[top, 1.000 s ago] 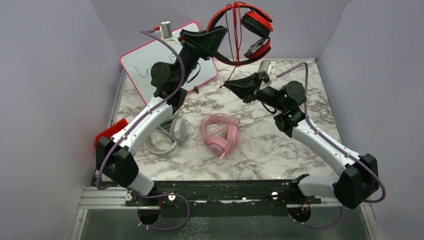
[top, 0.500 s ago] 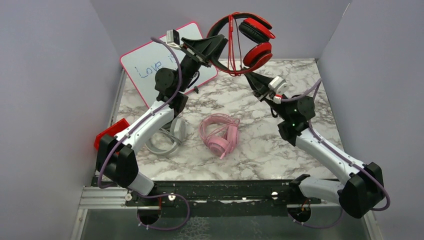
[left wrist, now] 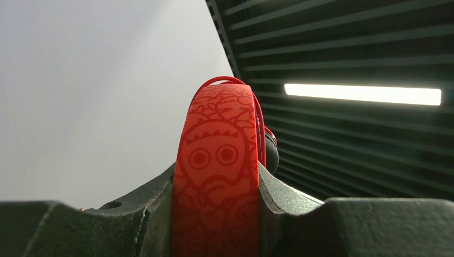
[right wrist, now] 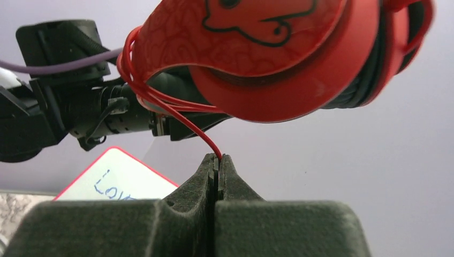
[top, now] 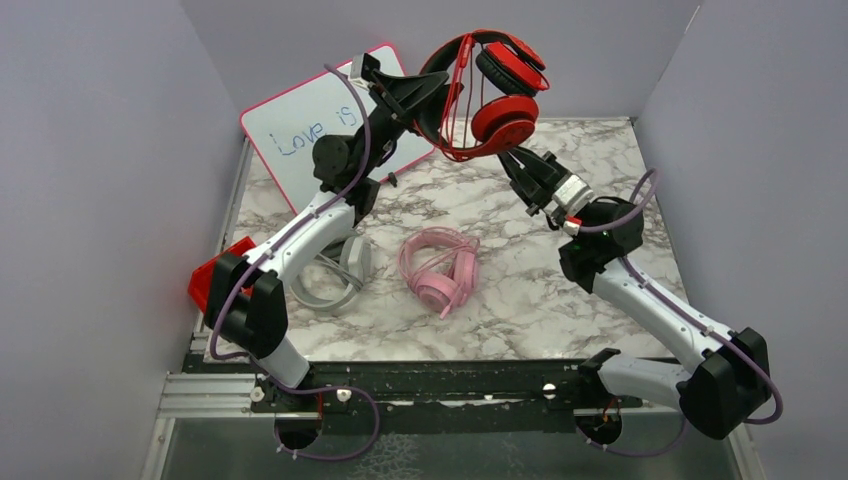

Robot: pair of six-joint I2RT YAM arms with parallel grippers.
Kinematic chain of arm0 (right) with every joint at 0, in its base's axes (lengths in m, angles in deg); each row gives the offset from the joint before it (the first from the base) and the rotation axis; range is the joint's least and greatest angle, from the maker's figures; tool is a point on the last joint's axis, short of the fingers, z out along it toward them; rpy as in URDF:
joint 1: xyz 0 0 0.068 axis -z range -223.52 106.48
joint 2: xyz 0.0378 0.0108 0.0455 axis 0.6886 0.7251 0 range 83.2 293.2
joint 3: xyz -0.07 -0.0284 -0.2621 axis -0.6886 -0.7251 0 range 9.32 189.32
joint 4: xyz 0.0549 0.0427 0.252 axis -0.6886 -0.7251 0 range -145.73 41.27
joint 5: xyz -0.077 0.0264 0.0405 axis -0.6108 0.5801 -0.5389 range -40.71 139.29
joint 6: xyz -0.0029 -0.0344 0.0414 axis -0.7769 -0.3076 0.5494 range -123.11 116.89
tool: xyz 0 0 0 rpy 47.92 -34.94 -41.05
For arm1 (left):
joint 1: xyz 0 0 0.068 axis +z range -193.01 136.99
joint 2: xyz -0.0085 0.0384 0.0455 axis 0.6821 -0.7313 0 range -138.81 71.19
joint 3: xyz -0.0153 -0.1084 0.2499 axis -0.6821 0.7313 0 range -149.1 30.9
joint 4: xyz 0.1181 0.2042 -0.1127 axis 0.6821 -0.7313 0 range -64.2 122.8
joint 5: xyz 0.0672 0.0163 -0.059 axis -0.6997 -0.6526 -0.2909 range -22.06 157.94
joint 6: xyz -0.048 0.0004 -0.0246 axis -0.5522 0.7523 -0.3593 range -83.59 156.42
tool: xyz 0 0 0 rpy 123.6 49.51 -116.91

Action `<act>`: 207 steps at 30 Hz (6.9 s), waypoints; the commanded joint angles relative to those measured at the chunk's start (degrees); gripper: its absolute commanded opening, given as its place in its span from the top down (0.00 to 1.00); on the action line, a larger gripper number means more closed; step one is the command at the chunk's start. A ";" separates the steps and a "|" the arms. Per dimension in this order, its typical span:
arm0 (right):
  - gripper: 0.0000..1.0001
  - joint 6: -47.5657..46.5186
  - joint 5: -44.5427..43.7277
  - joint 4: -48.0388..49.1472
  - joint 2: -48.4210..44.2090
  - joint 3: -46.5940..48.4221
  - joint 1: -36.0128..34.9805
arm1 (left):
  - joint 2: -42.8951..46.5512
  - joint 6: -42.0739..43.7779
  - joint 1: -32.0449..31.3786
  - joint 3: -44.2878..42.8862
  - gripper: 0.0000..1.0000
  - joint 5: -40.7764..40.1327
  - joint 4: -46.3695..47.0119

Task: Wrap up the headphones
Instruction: Wrap the headphones cable around the headphones, then place the headphones at the center of the board.

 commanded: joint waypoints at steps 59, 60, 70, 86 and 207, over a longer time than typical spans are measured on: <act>0.99 10.13 1.53 12.02 11.37 -1.56 2.60 | 4.30 -3.05 0.03 5.42 1.00 -13.90 -3.51; 0.99 9.91 2.11 10.10 11.14 -1.51 2.62 | 4.25 -2.25 0.03 5.86 1.00 -13.90 -3.46; 0.99 8.70 -5.23 5.00 11.49 -3.29 2.59 | 1.72 2.20 -0.42 3.43 1.00 -6.15 -3.40; 0.99 6.29 -19.20 -0.86 6.38 -13.13 2.58 | 1.14 -3.04 -1.94 14.59 1.00 -2.99 -9.44; 0.45 -41.38 -21.60 -54.66 5.37 14.81 -7.69 | 5.94 11.98 1.26 13.72 1.00 -6.90 -15.61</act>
